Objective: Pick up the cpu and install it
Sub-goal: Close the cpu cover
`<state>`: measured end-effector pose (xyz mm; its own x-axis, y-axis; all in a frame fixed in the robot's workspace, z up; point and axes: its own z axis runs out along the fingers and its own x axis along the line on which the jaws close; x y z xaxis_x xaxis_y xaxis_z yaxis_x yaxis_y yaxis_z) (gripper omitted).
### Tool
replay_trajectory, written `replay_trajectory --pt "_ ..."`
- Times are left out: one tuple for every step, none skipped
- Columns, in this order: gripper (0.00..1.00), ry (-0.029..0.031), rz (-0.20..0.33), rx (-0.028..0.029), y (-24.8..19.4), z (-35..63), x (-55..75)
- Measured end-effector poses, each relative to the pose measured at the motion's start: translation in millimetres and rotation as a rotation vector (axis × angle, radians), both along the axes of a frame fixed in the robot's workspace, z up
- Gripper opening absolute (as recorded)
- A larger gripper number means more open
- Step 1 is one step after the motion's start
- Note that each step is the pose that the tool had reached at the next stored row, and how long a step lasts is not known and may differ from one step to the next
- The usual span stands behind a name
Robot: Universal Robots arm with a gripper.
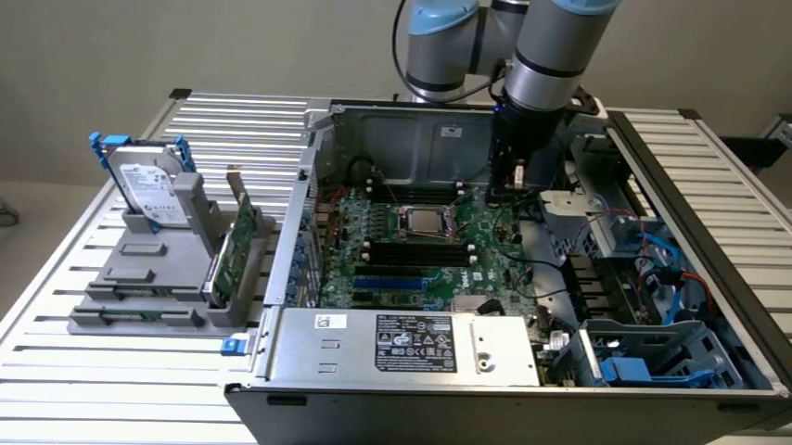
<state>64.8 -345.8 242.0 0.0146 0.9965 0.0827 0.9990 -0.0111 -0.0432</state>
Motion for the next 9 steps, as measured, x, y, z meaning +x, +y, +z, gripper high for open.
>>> replay_trajectory --pt "0.11 0.0058 0.0 -0.0001 0.0 0.0 -0.9" --pt "0.11 0.0212 0.0 -0.0003 -0.1 0.1 -1.2" --pt "0.11 0.0393 0.0 -0.0004 -0.1 0.1 -1.6" --pt "0.11 0.0571 0.0 -0.0002 0.0 0.0 -1.9" --pt "0.11 0.0758 0.0 -0.0002 0.0 0.0 -2.3" --pt "0.11 0.0937 0.0 -0.0003 0.0 0.1 -2.6" --pt "0.11 0.1118 0.0 -0.0002 0.0 0.0 -2.9" --pt "0.11 0.1308 0.0 0.0 0.0 0.0 -3.2" --pt "0.11 0.1487 0.0 -0.0001 0.0 0.0 -3.6"
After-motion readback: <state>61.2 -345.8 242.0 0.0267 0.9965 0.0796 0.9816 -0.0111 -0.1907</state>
